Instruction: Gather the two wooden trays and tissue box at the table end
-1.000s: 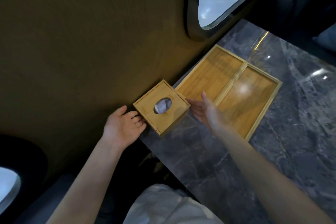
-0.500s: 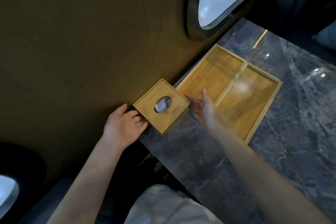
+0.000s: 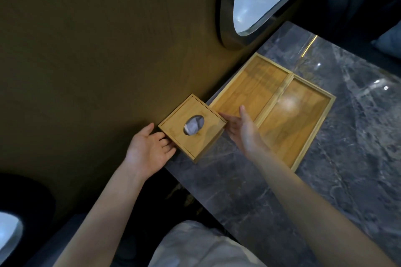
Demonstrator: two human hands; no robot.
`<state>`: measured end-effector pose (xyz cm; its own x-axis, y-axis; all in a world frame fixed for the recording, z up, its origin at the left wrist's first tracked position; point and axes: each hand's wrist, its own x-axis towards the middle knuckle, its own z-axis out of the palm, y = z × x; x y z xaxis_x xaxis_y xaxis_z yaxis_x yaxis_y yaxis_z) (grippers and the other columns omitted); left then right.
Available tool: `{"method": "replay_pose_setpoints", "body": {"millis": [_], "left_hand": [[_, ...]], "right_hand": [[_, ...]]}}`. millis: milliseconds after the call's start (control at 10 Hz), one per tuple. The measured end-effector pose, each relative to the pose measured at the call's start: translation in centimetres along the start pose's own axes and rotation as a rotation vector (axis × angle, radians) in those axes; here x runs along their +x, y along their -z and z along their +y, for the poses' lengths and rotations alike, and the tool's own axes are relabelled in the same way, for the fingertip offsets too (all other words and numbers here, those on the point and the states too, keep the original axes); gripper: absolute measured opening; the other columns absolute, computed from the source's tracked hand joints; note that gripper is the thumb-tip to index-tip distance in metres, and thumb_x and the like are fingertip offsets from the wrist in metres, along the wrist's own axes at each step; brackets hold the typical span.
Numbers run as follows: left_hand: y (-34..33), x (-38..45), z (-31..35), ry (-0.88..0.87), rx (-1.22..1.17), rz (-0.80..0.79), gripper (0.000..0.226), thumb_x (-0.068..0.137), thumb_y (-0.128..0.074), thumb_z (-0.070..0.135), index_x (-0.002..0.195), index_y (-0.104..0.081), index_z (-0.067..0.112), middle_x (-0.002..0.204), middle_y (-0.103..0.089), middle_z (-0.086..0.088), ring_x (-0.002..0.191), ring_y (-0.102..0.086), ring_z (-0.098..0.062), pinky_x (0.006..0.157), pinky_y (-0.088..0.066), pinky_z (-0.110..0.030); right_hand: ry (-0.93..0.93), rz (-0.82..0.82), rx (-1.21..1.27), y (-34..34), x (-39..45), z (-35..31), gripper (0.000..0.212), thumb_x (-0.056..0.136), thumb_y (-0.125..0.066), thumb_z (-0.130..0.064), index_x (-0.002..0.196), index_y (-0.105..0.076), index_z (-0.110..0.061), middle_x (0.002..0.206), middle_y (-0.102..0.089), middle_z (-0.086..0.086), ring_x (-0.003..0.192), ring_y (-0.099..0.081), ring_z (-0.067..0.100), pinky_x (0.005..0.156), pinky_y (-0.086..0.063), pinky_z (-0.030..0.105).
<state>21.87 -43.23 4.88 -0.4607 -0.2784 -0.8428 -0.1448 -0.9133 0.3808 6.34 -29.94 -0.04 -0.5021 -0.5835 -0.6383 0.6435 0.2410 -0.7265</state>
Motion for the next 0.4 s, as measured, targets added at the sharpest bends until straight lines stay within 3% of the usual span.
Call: {"method": "replay_pose_setpoints", "body": {"millis": [200,300,400], "left_hand": [[0.0,-0.8,0.6,-0.042,0.243,0.057,0.063,0.094,-0.029,0.041,0.145,-0.019,0.005,0.153,-0.026,-0.017,0.141,-0.027,-0.030,0.116,-0.021,-0.045],[-0.7,-1.8,0.5,-0.162,0.591,0.124,0.054,0.095,-0.034,0.037,0.141,-0.033,0.009,0.146,-0.041,-0.011,0.132,-0.042,-0.024,0.111,-0.030,-0.042],[-2.1,-2.8,1.0,-0.317,1.051,0.161,0.044,0.093,-0.040,0.036,0.125,-0.055,0.009,0.118,-0.062,-0.007,0.109,-0.057,-0.018,0.098,-0.040,-0.035]], "right_hand": [[0.036,0.027,-0.148,0.2,-0.7,-0.9,0.065,0.098,-0.012,-0.046,0.130,-0.051,-0.005,0.145,-0.045,0.010,0.139,-0.032,0.023,0.119,-0.013,0.039],[0.123,0.085,-0.265,0.7,-1.1,-1.6,0.053,0.099,-0.024,-0.039,0.125,-0.056,-0.007,0.130,-0.058,0.008,0.131,-0.045,0.022,0.112,-0.025,0.038],[0.220,0.163,-0.242,2.1,-2.5,-3.5,0.035,0.097,-0.038,-0.027,0.117,-0.060,-0.009,0.114,-0.066,0.007,0.117,-0.057,0.023,0.106,-0.036,0.040]]}}
